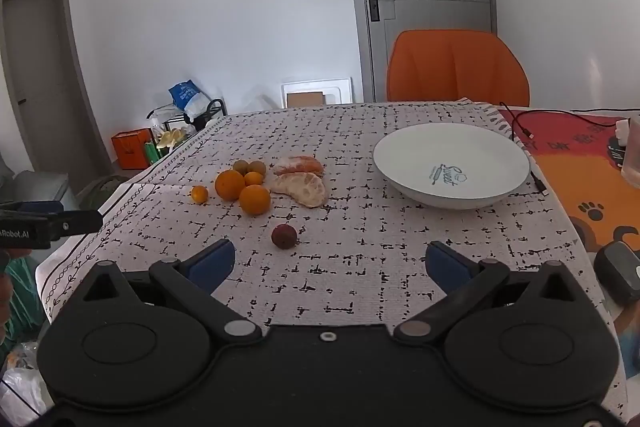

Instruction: Organize fruits

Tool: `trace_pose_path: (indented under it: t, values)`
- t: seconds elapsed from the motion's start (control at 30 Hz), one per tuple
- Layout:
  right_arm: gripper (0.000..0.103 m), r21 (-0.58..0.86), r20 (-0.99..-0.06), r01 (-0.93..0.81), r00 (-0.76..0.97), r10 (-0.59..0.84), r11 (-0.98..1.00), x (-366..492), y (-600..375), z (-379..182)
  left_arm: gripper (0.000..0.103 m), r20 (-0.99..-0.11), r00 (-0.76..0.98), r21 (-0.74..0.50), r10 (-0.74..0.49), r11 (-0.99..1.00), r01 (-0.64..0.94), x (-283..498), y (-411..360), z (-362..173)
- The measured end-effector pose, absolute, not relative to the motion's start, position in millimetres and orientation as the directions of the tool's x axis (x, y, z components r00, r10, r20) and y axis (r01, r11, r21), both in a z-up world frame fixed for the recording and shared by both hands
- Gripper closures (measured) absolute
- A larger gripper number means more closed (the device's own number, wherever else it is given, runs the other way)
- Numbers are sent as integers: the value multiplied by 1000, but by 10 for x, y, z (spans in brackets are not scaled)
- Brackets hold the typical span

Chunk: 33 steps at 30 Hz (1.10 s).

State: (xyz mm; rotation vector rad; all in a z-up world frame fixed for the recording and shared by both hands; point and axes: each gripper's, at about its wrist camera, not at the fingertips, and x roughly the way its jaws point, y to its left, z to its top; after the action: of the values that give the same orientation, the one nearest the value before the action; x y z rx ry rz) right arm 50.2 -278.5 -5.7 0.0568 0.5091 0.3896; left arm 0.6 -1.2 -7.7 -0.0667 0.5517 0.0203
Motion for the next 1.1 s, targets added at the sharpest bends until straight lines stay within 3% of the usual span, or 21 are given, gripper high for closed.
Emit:
trace_pose_path:
  t: [1.1]
  values:
    - [0,110,-467,-347,809,357,931,488,-2732,-47,0,-524,852,-67,-22,998,-16,-29,-46,-82]
